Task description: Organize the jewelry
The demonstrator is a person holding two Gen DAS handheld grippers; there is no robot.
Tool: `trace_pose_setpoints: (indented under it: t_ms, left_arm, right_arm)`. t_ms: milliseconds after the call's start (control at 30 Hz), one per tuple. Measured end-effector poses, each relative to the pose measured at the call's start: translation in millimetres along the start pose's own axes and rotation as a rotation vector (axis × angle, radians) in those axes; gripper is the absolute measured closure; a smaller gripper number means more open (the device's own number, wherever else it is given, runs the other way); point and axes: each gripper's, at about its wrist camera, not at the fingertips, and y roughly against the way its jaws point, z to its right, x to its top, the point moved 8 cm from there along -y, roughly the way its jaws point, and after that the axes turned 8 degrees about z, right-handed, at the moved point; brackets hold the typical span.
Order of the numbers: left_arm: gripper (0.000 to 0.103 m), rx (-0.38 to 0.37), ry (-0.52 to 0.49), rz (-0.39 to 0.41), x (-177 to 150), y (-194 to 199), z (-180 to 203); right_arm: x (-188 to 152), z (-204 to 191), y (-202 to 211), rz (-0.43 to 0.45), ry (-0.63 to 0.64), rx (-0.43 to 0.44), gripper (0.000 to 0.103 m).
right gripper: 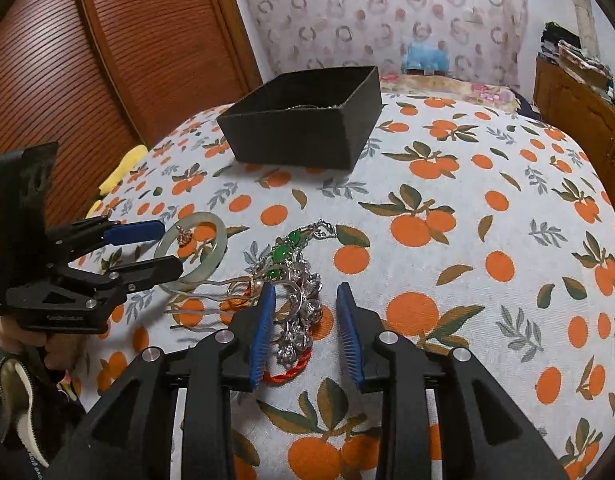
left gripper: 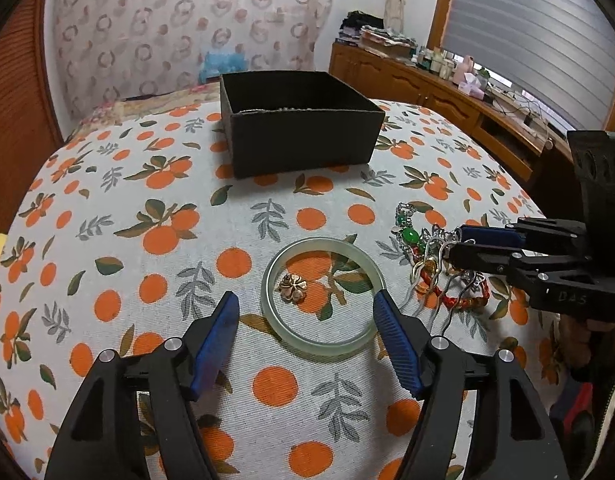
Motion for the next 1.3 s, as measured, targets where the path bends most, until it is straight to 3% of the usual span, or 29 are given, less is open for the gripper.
trace_pose_setpoints:
  t_ms: [133,233,933,1133,1300]
  left_arm:
    - [0.035,-0.004,-0.002,0.006,0.0,-0.3,1.4]
    - [0.035,-0.004,-0.002,0.006,0.2,-0.5,1.3]
    - [0.035,-0.003,-0.002,0.007,-0.1,0.1,1.3]
    - [0.031,-0.010,-0.031,-0.010,-0.7,-1.1,8.2]
    - [0.029,-0.011,-0.073,-0.033,0.6,-6.2,17.2]
  right_arm:
    - [0.4,-1.9,-1.0,-0.006,0.021,-0.015,0.069]
    - [0.7,-1.9,-1.5,-0.008,0.014,-0.009,0.084]
    - [31.9,-3.9,27.2,0.117,0.051,-0.035,0.092]
    - [40.7,-0.4,34.4,0.145,0.065,-0.055,0.100]
    - [43.9,0.6,35.8,0.149,0.071,-0.056,0.100]
